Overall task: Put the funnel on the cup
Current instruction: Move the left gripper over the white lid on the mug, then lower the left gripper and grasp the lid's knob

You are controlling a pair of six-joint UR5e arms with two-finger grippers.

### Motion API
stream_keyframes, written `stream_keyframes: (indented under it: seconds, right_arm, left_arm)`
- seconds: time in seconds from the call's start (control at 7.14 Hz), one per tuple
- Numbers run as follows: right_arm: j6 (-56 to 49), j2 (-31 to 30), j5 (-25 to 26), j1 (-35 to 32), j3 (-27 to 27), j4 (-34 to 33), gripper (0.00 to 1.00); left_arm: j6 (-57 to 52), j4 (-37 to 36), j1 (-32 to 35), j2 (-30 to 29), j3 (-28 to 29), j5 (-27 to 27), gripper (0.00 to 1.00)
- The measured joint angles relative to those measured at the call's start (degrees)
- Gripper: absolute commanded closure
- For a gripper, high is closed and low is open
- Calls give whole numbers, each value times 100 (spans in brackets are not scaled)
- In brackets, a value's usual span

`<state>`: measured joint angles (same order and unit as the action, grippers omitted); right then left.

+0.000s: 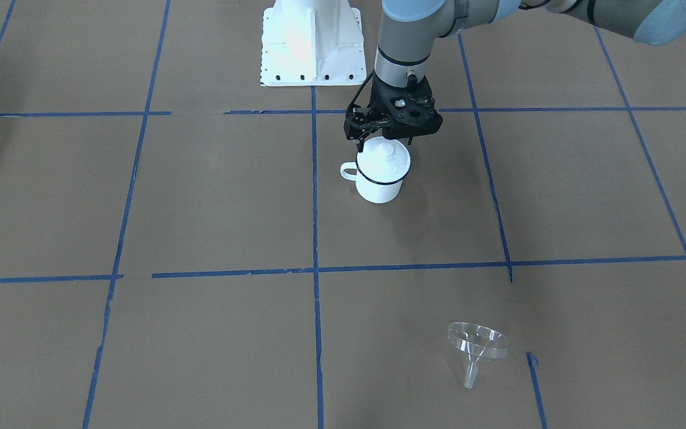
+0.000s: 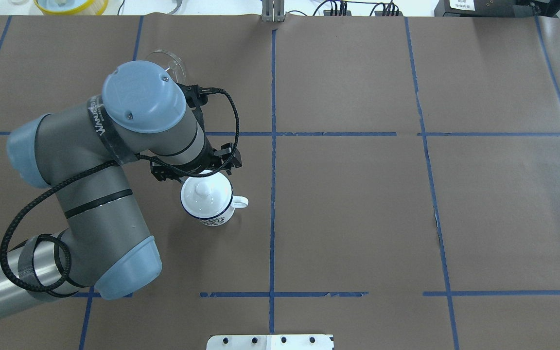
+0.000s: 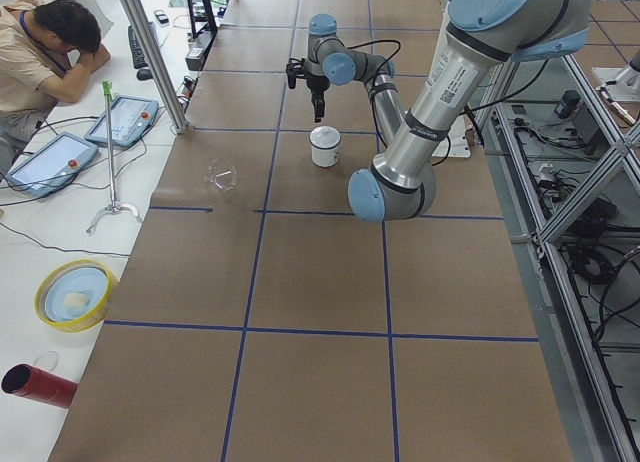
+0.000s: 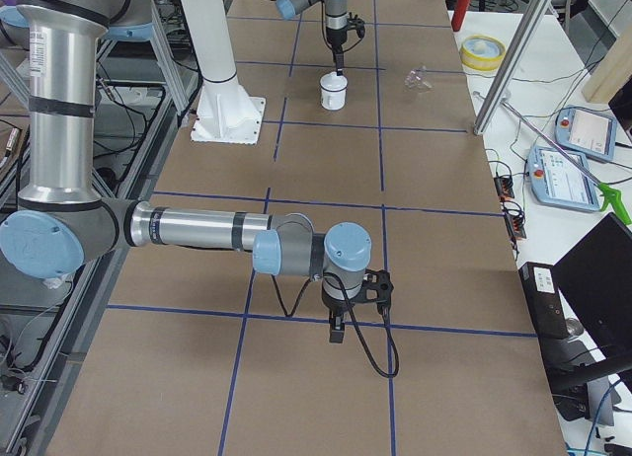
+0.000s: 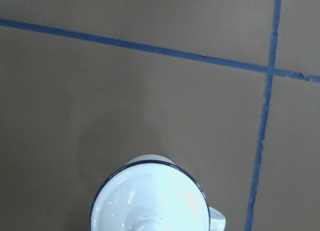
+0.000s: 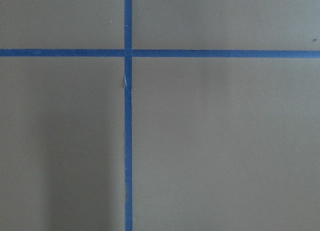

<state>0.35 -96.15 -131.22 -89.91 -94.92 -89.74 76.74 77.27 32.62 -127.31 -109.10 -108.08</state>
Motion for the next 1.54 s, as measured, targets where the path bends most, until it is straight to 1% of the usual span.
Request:
stream_keyframes:
  seconds: [0.42, 0.84, 1.4, 1.54]
  right_arm:
    - [0, 0, 0, 0, 0, 0, 0]
    - [0, 0, 0, 0, 0, 0, 0]
    - [0, 0, 0, 0, 0, 0, 0]
    - [0, 0, 0, 0, 0, 0, 0]
  left_arm:
    - [-18, 69, -24, 102, 16, 32, 0]
    - [-16, 461, -27, 297, 56, 31, 0]
    - [-3, 534, -86, 317, 123, 24, 0]
    - [1, 535, -96, 311, 136, 22, 6]
